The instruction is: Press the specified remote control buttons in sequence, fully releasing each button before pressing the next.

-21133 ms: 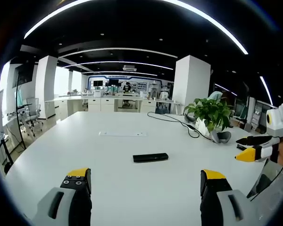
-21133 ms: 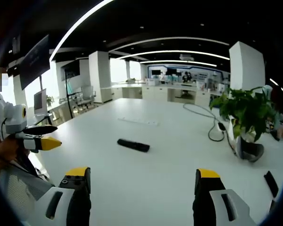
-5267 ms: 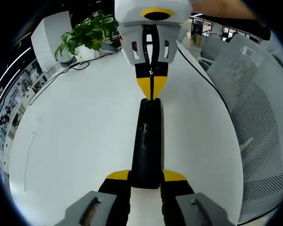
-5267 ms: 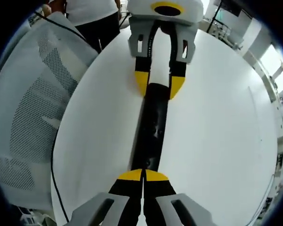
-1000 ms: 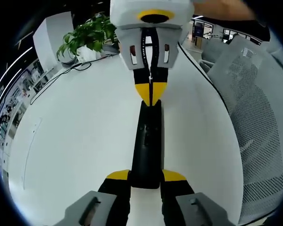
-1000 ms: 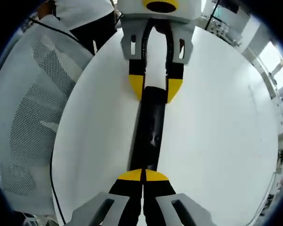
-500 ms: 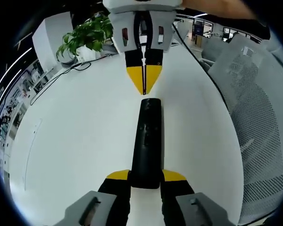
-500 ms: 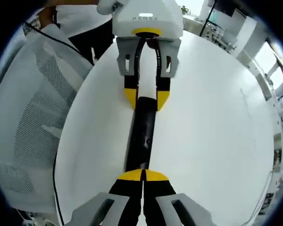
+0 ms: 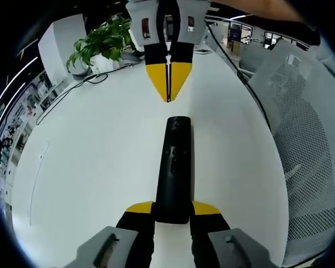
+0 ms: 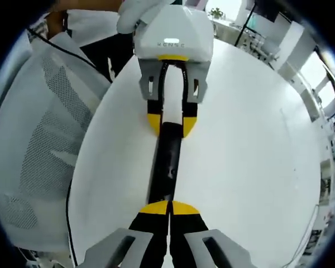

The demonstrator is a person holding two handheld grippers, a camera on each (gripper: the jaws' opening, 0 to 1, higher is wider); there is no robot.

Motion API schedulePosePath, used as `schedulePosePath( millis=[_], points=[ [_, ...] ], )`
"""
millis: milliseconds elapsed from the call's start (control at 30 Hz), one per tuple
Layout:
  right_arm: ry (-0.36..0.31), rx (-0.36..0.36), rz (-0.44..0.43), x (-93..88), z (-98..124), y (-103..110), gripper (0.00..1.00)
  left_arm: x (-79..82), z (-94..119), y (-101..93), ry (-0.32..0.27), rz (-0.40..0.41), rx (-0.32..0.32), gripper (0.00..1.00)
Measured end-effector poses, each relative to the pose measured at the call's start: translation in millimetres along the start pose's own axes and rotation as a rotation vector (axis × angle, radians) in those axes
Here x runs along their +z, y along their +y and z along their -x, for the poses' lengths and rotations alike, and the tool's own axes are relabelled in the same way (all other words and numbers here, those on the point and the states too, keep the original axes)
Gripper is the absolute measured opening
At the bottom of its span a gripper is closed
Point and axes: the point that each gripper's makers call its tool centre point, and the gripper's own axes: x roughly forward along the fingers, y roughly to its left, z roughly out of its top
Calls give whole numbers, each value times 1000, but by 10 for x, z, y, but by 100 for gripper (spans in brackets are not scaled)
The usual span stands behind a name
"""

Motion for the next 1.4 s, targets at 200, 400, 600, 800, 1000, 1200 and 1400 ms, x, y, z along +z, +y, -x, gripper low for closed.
schedulePosePath(
  millis=[200, 400, 600, 800, 1000, 1200, 1400],
  points=[
    [-8, 3, 4, 56, -53, 4, 0, 0, 0, 3, 0, 0, 2, 23],
    [-6, 18, 4, 60, -150, 30, 0, 3, -3, 5, -4, 2, 1, 23],
    [-12, 29, 2, 59, -228, 40, 0, 4, -6, 8, -10, 10, 0, 23],
    [-8, 41, 6, 38, -321, 61, 0, 7, -8, 6, -16, 12, -2, 23],
    [-10, 52, -1, 31, -387, 63, 0, 8, -10, 10, -20, 10, -6, 23],
    [-5, 57, 0, 12, -431, 58, 0, 11, -10, 9, -23, 9, -10, 23],
    [-5, 65, 0, 22, -467, 62, 0, 12, -7, 9, -26, 9, -11, 23]
  ],
)
